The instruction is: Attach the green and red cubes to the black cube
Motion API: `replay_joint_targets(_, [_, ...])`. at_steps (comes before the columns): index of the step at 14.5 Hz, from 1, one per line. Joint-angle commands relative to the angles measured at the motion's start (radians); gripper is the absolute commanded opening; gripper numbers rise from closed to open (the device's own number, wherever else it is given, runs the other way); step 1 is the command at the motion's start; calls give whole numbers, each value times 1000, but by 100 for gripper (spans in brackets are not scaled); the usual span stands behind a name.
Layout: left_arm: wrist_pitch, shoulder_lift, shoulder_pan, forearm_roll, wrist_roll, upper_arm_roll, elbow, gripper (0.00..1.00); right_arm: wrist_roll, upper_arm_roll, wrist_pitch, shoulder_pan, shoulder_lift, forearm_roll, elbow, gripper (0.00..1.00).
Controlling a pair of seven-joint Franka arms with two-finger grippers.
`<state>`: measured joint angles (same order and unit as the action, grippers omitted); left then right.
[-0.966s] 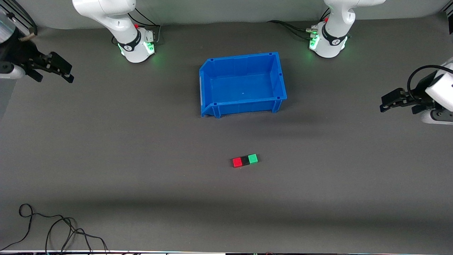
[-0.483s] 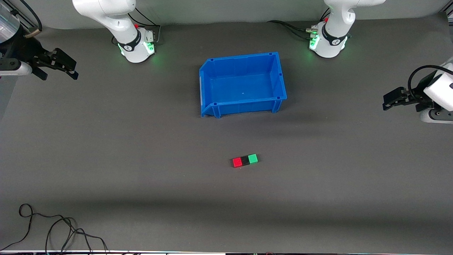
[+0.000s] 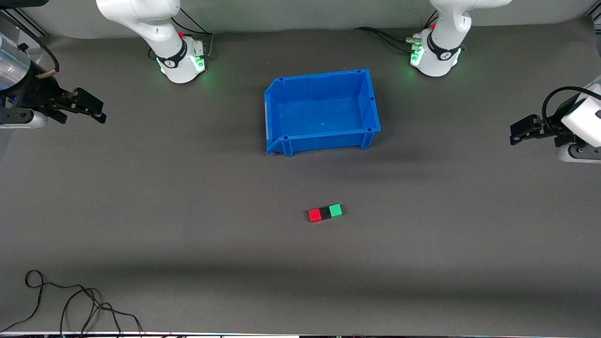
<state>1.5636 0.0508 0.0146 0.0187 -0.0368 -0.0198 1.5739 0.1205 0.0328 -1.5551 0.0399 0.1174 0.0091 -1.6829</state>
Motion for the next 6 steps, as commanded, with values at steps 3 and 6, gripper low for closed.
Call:
replay_joint_targets(3, [-27,0,7,15,1,-2,-15,100,-27,3,-30,-18,-15,23,32,100])
replay_joint_targets(6, [-30,7,1,15,0,-2,-25,100,-45,3,-19,-17,-25,23,52,100])
